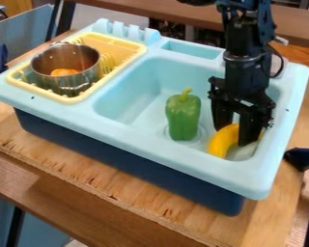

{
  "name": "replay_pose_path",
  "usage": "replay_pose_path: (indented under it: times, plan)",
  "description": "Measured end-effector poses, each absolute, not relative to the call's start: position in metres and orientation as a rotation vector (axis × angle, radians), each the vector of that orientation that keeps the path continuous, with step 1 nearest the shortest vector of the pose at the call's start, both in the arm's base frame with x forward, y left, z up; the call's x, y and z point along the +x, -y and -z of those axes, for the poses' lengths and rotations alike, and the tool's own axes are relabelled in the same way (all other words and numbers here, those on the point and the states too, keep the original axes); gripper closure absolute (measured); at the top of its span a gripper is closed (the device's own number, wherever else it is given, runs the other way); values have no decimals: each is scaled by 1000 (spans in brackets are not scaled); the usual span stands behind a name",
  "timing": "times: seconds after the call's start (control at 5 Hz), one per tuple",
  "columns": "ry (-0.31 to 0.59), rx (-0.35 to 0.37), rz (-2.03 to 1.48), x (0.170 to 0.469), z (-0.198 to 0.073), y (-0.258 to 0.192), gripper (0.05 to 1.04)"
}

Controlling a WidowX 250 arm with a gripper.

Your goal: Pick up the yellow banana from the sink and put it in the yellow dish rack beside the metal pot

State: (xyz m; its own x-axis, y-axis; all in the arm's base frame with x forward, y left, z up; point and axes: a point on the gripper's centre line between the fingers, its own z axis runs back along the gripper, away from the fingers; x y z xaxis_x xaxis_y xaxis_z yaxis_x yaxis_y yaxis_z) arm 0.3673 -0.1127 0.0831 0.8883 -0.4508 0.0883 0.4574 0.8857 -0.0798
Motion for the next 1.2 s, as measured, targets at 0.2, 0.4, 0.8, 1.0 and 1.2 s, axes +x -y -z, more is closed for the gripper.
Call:
replay_pose_path:
  times: [0.2,0.4,0.8,1.0,1.2]
  plan:
    - [60,-94,476,369,-83,112,655]
    - [48,-94,481,367,-83,112,660]
    - [63,-62,551,345,-125,115,660]
    - [180,-86,525,331,-172,116,660]
    - [224,-109,487,322,-197,111,660]
